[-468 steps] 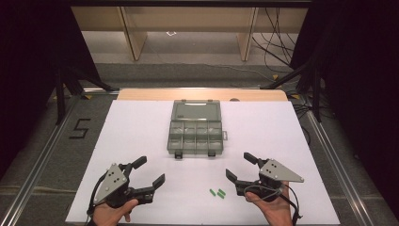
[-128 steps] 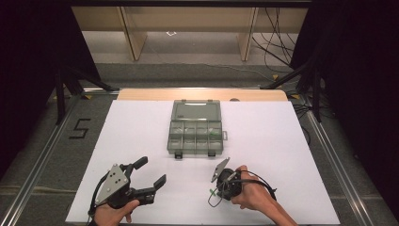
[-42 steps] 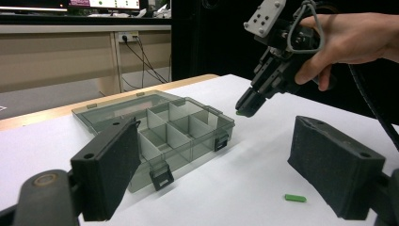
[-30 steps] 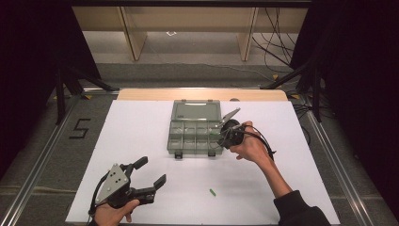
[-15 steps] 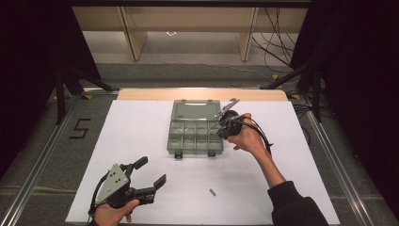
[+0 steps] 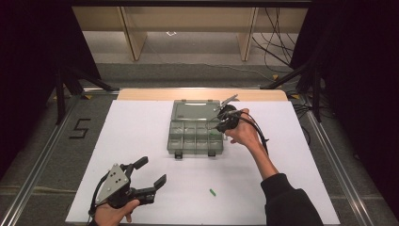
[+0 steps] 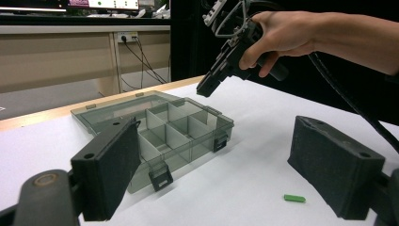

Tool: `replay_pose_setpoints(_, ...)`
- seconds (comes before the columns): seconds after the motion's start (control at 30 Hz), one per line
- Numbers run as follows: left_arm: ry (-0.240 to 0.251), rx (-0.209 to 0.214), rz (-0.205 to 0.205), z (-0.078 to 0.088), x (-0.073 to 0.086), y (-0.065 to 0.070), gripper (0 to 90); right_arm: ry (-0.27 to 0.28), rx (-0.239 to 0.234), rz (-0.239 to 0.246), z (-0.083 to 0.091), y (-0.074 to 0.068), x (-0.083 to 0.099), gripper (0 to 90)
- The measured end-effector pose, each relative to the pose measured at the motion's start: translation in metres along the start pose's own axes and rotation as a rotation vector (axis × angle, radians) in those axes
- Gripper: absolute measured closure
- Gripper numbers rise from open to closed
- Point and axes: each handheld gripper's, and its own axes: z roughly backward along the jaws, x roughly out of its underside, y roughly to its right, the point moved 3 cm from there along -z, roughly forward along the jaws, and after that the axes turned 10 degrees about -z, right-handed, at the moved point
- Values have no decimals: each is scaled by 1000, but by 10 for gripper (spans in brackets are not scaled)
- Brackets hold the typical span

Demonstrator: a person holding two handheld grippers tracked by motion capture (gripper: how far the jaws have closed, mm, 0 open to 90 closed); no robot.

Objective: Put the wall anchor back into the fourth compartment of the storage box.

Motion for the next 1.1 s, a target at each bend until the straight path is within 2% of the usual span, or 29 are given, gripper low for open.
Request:
replay_pose_setpoints(0.2,-10,-3,0,1,0,0,160,-1,15,-5,-8,6,-2,842)
replay_pose_setpoints(0.53,-6,1,-4,1,-1,-1,160,4,21,-1,-16,6,-16,842)
replay_pose_setpoints(0.57,-6,-2,5,1,0,0,160,-2,22,-10,-17,6,-17,842)
replay_pose_setpoints(1.03,-4,0,5,1,0,0,160,-40,28,-23,-35,11,-14,838)
replay_pose_setpoints(1.1,-3,-1,7,1,0,0,160,-42,25,-32,-36,10,-14,808)
